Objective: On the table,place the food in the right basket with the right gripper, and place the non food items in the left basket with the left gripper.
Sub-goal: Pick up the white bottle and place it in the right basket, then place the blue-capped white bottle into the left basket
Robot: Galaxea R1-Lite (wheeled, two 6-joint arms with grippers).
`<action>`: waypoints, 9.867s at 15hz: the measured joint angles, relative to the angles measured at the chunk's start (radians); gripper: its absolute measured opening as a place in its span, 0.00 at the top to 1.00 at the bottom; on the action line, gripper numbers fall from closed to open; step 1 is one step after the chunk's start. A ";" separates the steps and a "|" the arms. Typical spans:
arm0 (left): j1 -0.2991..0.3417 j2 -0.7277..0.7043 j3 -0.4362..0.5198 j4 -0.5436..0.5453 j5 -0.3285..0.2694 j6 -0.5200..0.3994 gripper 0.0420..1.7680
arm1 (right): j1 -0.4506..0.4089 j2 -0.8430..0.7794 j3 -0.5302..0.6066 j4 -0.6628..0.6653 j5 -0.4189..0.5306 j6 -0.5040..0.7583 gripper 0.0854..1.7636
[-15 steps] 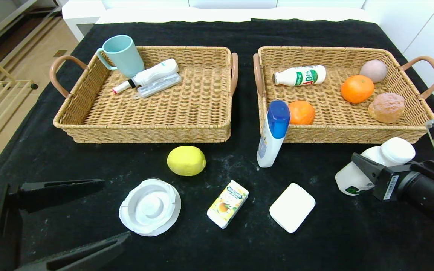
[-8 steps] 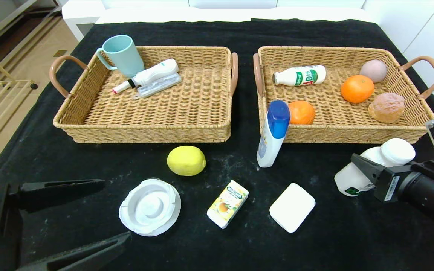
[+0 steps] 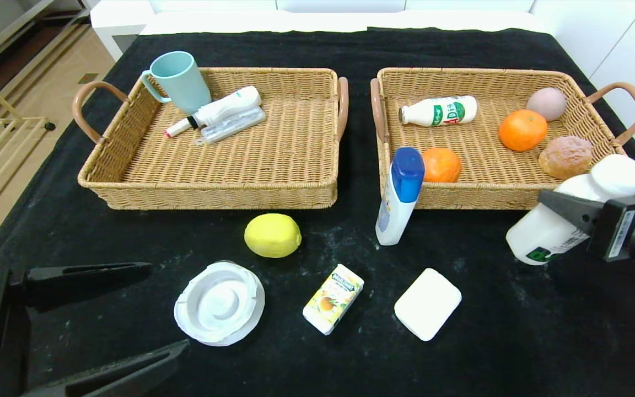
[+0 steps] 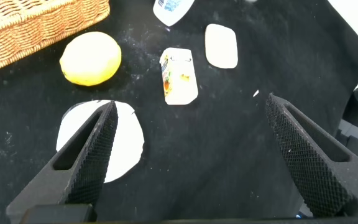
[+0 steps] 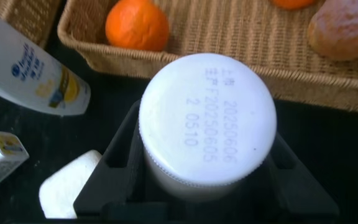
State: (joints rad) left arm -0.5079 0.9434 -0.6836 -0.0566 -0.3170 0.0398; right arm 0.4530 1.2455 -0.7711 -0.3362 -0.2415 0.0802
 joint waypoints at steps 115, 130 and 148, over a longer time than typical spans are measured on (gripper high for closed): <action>0.006 -0.064 0.004 0.000 0.010 0.054 0.03 | 0.329 0.542 -0.230 -0.394 -0.194 -0.051 0.66; 0.007 -0.054 0.004 0.004 0.010 0.054 0.03 | 0.339 0.440 -0.308 -0.208 -0.178 -0.074 0.66; 0.006 -0.054 0.011 -0.001 0.011 0.072 0.03 | 0.402 0.739 -0.903 -0.161 -0.083 -0.087 0.66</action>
State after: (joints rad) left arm -0.5017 0.8898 -0.6723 -0.0577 -0.3064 0.1115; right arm 0.8547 1.9840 -1.6745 -0.4968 -0.3247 -0.0066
